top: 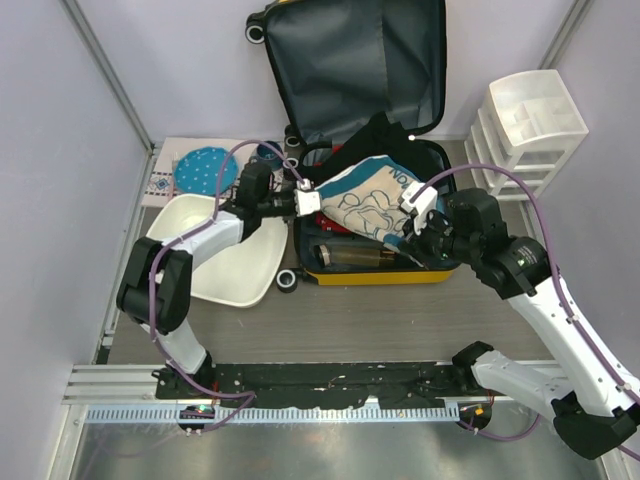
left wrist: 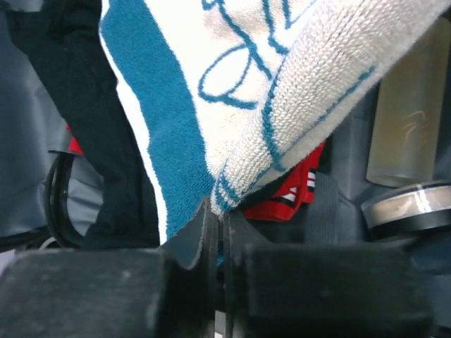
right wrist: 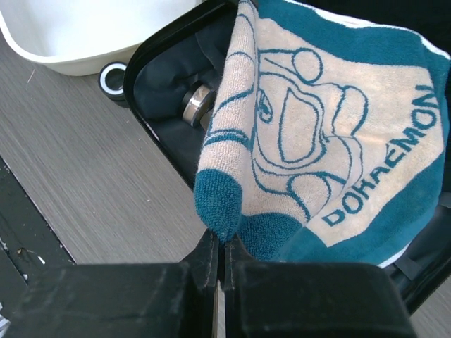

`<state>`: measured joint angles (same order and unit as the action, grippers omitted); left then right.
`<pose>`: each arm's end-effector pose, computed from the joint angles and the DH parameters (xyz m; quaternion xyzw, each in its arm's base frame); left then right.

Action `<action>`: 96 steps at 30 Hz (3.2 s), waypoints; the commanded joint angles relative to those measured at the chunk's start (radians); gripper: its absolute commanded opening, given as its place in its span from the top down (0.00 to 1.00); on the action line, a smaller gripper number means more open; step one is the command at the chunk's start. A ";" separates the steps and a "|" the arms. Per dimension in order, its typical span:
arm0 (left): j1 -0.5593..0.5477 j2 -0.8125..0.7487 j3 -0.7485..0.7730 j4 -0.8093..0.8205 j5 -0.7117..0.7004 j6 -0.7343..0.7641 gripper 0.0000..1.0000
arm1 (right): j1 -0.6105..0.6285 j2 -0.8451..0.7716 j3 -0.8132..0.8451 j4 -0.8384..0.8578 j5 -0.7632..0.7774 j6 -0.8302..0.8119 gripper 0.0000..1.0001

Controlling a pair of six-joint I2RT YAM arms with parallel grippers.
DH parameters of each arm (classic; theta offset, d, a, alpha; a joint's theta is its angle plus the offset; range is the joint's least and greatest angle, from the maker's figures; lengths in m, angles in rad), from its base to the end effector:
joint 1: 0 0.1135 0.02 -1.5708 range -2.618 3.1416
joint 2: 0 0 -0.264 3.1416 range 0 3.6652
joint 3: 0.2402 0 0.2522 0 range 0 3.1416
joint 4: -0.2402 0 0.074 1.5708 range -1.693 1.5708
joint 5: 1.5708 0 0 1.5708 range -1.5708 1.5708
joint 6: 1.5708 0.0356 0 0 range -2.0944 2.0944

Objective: Open, take out, and arrange the luggage

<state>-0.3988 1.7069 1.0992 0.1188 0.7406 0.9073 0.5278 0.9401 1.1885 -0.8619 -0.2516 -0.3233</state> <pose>0.3406 -0.1696 0.2374 0.6336 0.5214 -0.1795 0.5426 0.1473 0.0961 0.3826 -0.4162 0.7782 0.1574 0.4432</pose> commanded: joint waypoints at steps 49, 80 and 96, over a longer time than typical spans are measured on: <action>0.955 -0.363 0.202 -0.100 0.063 -0.481 1.00 | 0.232 0.845 0.674 0.739 -0.158 0.180 0.99; 1.238 -0.284 0.065 -1.352 0.045 0.972 1.00 | 0.472 0.933 0.289 0.693 -0.267 0.150 0.99; 1.296 -0.254 0.119 -1.488 -0.015 1.079 1.00 | 0.532 0.939 0.313 0.661 -0.299 0.150 0.99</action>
<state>0.8845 1.4410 1.1782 -1.2736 0.7559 1.8912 1.0546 1.8961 1.4666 -0.2104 -0.5301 -0.1574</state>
